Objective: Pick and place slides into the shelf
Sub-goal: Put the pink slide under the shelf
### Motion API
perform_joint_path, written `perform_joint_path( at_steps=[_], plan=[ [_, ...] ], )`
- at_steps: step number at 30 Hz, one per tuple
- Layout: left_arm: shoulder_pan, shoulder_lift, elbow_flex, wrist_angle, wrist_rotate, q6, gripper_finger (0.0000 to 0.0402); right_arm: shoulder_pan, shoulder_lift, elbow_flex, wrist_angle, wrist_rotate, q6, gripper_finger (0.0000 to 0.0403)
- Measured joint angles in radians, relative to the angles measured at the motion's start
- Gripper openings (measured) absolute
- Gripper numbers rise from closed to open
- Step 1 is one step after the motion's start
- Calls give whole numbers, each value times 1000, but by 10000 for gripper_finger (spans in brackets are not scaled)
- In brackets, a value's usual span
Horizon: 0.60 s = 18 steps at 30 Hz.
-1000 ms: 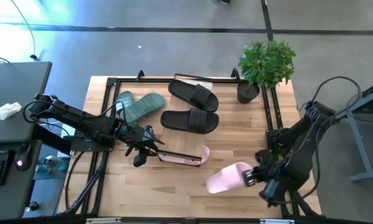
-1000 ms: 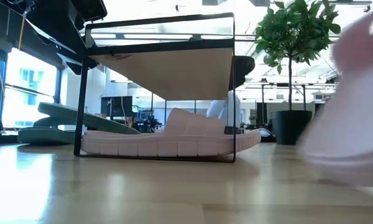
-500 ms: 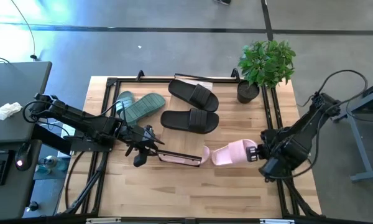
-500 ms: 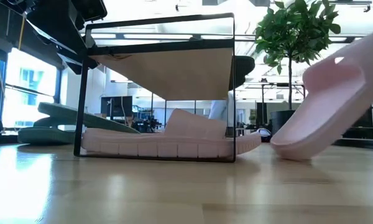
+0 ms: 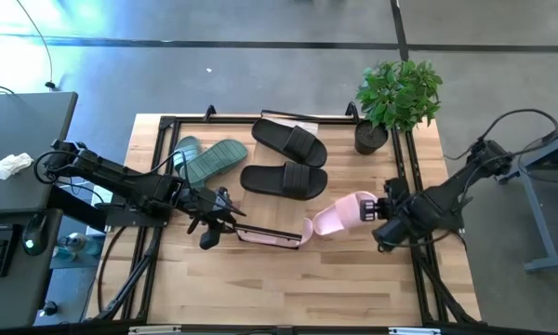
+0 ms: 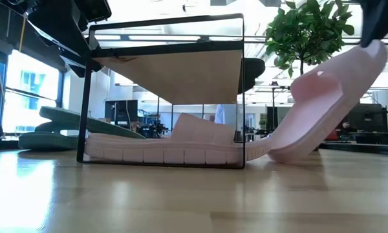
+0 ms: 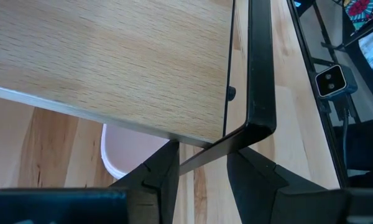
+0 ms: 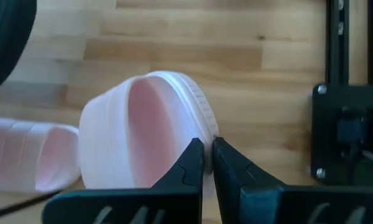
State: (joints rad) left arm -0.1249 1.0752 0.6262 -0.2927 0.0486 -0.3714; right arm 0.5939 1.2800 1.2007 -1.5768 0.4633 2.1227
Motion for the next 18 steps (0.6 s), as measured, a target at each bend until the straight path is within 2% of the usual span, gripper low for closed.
perform_joint_path(
  at_steps=[9,18],
  plan=[
    [0,0,0,1,0,0,117,-163,1,1,11,79,-168,0],
    [0,0,0,2,0,0,117,-234,-18,3,9,82,-238,1]
  ],
)
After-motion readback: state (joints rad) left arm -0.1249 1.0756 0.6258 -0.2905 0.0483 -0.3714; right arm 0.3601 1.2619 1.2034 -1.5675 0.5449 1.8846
